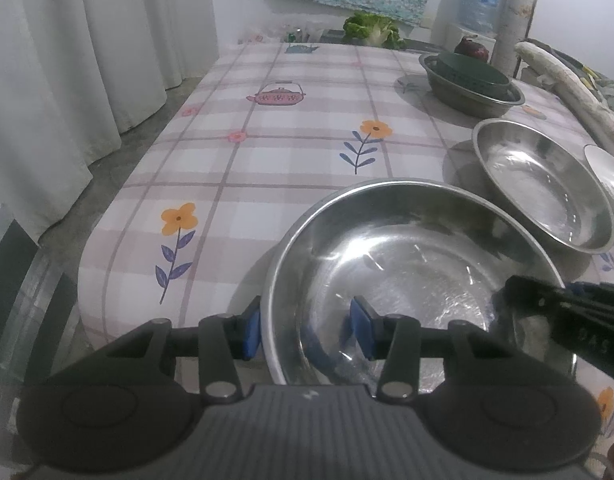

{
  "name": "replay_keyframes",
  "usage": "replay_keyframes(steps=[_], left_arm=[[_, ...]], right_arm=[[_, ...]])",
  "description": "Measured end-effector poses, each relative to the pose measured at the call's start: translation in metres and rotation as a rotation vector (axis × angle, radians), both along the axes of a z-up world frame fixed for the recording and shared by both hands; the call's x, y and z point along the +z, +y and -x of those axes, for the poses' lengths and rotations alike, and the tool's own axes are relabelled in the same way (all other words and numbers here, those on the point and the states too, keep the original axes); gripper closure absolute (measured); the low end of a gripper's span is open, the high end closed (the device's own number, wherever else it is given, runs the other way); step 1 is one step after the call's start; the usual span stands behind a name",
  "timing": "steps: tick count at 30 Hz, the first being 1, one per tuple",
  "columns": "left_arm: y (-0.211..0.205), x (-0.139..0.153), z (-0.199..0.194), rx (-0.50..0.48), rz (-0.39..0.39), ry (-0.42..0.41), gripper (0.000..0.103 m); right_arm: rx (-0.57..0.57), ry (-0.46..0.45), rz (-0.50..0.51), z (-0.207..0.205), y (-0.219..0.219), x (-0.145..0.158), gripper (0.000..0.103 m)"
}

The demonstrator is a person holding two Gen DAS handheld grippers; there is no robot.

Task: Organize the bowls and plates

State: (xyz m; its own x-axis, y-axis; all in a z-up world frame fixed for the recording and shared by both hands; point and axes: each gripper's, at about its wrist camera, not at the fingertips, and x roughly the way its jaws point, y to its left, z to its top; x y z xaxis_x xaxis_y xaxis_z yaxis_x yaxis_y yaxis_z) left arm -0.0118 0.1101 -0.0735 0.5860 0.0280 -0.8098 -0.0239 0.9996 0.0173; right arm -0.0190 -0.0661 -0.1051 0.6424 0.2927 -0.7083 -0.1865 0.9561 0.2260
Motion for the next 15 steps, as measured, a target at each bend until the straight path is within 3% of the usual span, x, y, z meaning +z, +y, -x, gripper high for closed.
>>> replay_keyframes(steps=[15], left_arm=[[-0.0009, -0.0063, -0.0041, 0.009, -0.009, 0.034, 0.056]], right_arm=[[0.006, -0.002, 0.008, 0.0006, 0.0011, -0.001, 0.086]])
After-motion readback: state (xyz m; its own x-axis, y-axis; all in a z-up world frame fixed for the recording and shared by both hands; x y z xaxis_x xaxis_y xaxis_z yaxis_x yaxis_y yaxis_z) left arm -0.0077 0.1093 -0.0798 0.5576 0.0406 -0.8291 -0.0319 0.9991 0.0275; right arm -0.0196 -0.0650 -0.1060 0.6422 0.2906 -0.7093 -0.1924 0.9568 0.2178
